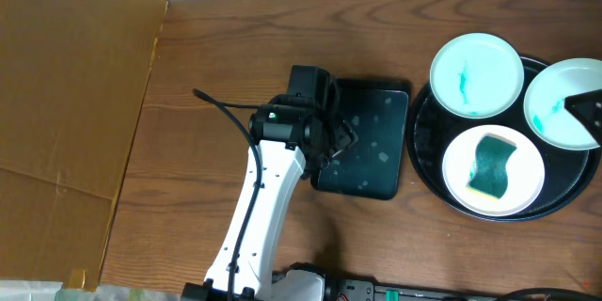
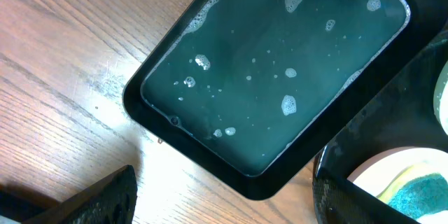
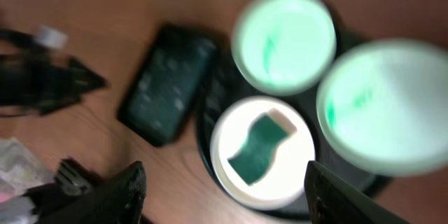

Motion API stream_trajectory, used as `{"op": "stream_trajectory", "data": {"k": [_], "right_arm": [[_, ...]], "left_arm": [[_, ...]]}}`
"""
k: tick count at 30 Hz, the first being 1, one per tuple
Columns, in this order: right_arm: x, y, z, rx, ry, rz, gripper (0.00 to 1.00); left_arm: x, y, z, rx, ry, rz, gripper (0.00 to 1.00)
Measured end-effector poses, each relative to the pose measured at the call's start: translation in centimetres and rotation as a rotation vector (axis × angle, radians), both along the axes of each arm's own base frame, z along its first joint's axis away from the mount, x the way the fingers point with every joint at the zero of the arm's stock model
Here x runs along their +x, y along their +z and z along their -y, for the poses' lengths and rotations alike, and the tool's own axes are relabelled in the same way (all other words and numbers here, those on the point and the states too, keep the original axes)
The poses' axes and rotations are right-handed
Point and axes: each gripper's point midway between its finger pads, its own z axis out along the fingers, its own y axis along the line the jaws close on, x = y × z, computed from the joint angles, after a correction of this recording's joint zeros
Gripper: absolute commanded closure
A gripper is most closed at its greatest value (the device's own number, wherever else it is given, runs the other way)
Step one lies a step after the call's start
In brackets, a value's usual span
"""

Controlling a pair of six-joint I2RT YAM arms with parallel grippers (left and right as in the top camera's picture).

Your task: Clean dirty plates on tray and stack at the side

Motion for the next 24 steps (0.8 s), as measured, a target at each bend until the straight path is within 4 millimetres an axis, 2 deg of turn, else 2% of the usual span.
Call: {"op": "stream_trajectory", "data": {"k": [7, 9, 12, 15, 18, 21, 24], "right_arm": [[1.0, -12.4, -1.8, -0.114, 0.023, -0.309, 0.14], [1.0, -15.7, -2.0, -0.154, 0.018, -0.365, 0.14], [1.3, -19.4, -2.2, -0.199, -0.001, -0.421, 0.14], [1.2, -21.8, -2.0, -0.233, -0.014, -0.48, 0.2], [1.1, -23.3, -1.7, -0.257, -0.027, -0.529, 0.33], [0.7, -24.6, -1.5, -0.274, -0.032, -0.578, 0.37], [-0.6, -26.6, -1.2, -0.299, -0.029, -0.649, 0.38]], "left_arm": [[0.0, 0.0, 0.0, 0.0, 0.0, 0.0, 0.19], [0.0, 0.0, 0.0, 0.0, 0.0, 0.0, 0.19], [0.0, 0.0, 0.0, 0.0, 0.0, 0.0, 0.19], [0.0, 0.0, 0.0, 0.0, 0.0, 0.0, 0.19], [0.0, 0.0, 0.0, 0.0, 0.0, 0.0, 0.19], [-0.1, 0.0, 0.0, 0.0, -0.001, -0.003, 0.19], [-0.1, 0.0, 0.1, -0.004, -0.001, -0.005, 0.19]]}}
